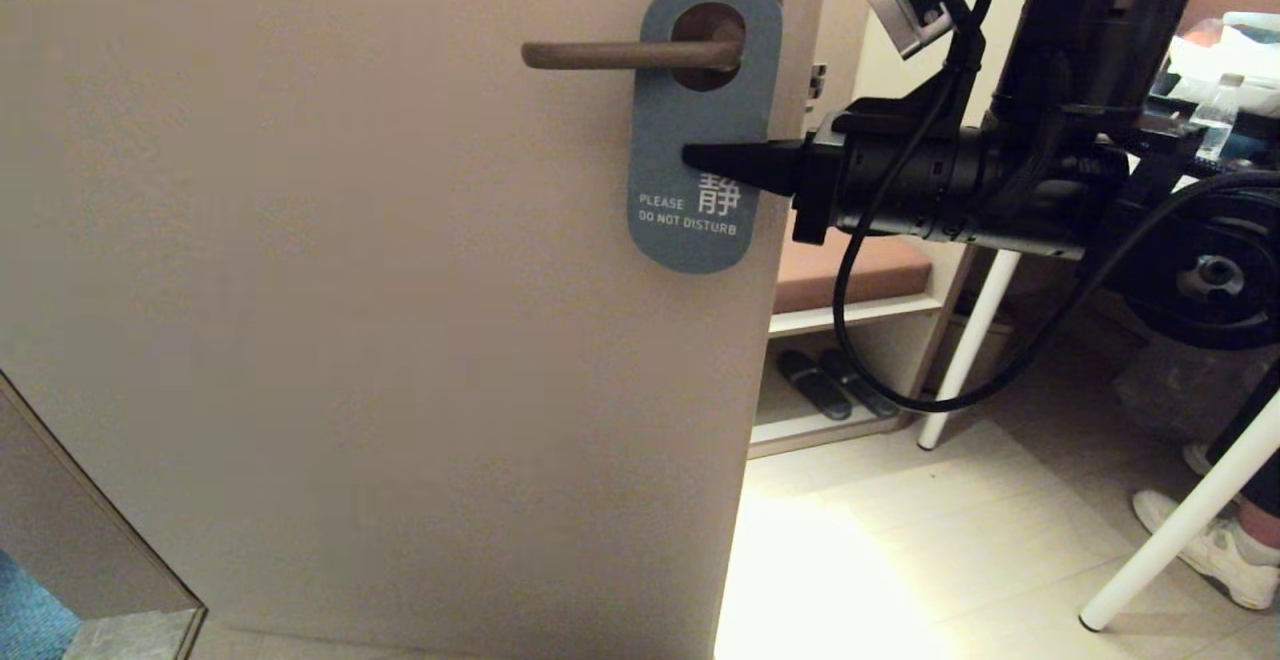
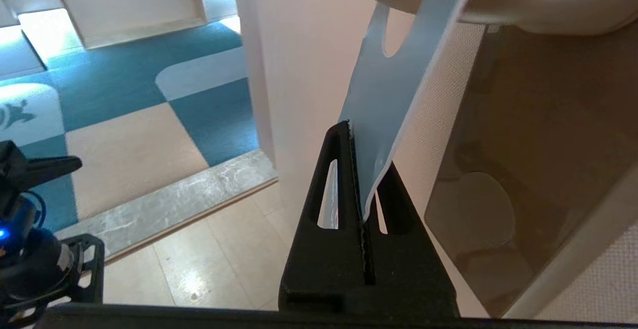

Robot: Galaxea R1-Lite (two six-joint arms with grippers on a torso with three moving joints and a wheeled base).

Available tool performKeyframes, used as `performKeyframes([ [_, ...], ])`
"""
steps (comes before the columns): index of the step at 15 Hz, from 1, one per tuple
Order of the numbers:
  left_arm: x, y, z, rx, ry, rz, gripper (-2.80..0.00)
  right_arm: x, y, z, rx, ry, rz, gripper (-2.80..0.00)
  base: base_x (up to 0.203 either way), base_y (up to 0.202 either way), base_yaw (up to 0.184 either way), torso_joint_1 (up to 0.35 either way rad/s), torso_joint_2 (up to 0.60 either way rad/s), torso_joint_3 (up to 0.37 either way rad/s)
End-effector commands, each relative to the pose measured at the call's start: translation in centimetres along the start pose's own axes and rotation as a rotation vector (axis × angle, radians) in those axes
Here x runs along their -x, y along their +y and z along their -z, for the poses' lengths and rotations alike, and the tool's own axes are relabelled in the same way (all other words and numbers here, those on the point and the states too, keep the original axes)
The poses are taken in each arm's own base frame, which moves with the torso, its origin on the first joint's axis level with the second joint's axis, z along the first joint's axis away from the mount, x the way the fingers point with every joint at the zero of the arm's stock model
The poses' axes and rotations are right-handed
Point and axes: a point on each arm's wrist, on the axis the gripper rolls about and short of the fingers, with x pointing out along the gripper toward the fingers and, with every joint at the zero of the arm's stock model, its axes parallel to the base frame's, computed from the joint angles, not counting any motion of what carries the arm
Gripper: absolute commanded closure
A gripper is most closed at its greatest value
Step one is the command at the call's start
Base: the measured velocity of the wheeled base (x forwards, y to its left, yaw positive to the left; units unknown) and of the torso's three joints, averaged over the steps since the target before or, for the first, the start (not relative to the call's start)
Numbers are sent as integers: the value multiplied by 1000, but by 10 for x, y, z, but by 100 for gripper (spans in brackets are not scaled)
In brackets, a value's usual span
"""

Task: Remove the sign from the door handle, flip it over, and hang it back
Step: Take down the sign

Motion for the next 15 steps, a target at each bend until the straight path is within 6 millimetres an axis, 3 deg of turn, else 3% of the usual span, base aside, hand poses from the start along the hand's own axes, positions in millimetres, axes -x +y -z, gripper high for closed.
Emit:
performKeyframes([
  [1, 0, 0, 0, 1, 0, -1, 0, 2, 6, -5, 9, -14, -4, 0, 0, 0, 0, 0, 0, 0],
  [9, 0, 0, 0, 1, 0, -1, 0, 8, 24, -6, 72, 13, 59, 0, 0, 0, 0, 0, 0, 0],
  [15, 0, 0, 0, 1, 1, -1, 0, 1, 31, -4, 78, 17, 66, 0, 0, 0, 0, 0, 0, 0],
])
